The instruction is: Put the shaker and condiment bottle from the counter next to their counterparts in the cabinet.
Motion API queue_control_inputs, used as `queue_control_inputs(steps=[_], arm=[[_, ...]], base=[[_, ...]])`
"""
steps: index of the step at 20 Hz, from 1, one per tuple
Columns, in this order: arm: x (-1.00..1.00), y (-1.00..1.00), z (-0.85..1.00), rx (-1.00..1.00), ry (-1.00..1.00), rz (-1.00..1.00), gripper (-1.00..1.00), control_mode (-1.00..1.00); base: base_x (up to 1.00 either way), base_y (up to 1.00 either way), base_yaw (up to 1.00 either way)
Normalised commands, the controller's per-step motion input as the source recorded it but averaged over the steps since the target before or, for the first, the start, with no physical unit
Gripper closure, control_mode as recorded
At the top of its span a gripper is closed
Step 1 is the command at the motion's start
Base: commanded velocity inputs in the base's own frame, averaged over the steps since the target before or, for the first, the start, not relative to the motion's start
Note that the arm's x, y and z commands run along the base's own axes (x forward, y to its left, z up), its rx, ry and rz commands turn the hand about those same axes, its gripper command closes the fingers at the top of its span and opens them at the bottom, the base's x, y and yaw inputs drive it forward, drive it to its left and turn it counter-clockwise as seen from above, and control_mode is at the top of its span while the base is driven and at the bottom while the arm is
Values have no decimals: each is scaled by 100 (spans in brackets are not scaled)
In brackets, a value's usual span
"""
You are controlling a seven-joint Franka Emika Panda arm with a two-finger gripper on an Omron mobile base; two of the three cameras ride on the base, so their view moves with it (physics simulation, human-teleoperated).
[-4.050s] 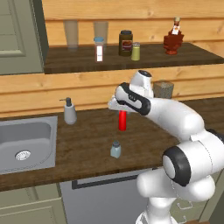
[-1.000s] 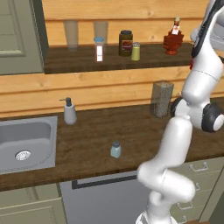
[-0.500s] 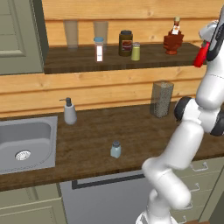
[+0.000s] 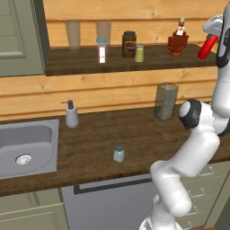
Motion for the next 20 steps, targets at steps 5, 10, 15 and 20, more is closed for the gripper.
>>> queue_control_inputs(steps=[5, 10, 15, 20], arm=[[13, 0, 0, 0, 0, 0, 100, -100], [88, -24, 13, 0, 4, 0, 100, -100], [24, 0, 0, -1, 0, 0, 100, -100], [64, -51, 19, 0, 20, 0, 100, -100]], base=[[0, 0, 0], [0, 0, 0], [0, 0, 0], [0, 0, 0]])
